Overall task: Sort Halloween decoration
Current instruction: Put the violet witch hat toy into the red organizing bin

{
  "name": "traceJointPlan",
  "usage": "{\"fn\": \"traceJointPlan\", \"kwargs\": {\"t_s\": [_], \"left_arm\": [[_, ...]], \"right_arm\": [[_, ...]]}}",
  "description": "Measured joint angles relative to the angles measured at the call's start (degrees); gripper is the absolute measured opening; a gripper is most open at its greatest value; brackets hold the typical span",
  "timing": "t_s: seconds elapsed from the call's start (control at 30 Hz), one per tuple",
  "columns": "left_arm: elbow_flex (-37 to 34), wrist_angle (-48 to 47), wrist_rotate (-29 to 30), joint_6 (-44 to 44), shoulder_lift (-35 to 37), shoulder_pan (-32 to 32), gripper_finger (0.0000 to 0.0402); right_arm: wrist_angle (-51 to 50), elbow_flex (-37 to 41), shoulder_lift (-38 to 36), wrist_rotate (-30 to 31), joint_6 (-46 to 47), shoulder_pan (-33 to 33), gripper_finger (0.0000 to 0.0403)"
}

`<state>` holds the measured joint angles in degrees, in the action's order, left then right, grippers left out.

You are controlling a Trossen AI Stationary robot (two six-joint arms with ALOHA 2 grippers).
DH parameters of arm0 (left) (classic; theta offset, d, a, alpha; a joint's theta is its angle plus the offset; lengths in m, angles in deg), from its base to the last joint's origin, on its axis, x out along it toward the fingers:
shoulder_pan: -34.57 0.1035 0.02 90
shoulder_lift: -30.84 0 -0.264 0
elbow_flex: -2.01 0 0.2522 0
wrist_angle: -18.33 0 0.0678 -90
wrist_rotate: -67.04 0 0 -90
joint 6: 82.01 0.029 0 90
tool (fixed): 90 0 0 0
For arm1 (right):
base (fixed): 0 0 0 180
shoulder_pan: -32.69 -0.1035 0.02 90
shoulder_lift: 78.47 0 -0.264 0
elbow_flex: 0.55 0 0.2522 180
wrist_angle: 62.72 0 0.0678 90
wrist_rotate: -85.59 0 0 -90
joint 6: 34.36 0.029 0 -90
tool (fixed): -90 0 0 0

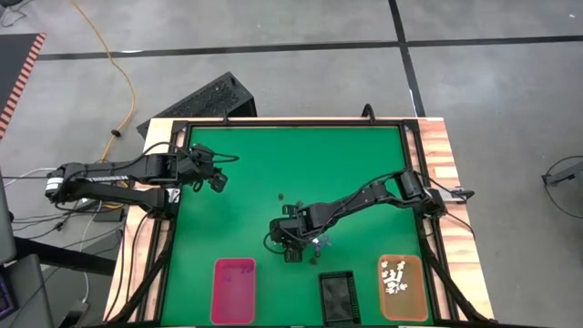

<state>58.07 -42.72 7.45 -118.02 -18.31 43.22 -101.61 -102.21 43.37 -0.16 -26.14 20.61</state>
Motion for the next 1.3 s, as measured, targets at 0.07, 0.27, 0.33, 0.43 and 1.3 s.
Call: {"fn": "traceJointPlan", "kwargs": {"t_s": [0.07, 0.27, 0.33, 0.43, 1.3], "left_arm": [[0.0, 0.0, 0.0, 0.0, 0.0, 0.0, 0.0219], [0.0, 0.0, 0.1, 0.0, 0.0, 0.0, 0.0219], [0.0, 0.0, 0.1, 0.0, 0.0, 0.0, 0.0219], [0.0, 0.0, 0.4, 0.0, 0.0, 0.0, 0.0219], [0.0, 0.2, 0.6, -1.4, 0.0, 0.0, 0.0219]], "right_arm": [[0.0, 0.0, 0.0, 0.0, 0.0, 0.0, 0.0099], [-0.1, 0.0, 0.0, 0.0, 0.0, 0.0, 0.0033], [-0.1, 0.0, -0.1, 0.0, -0.1, 0.0, 0.0019], [-0.1, 0.0, -0.1, 0.0, 0.0, 0.0, 0.0015], [7.4, -13.9, 0.1, -5.8, -11.3, -5.0, 0.0019]]}}
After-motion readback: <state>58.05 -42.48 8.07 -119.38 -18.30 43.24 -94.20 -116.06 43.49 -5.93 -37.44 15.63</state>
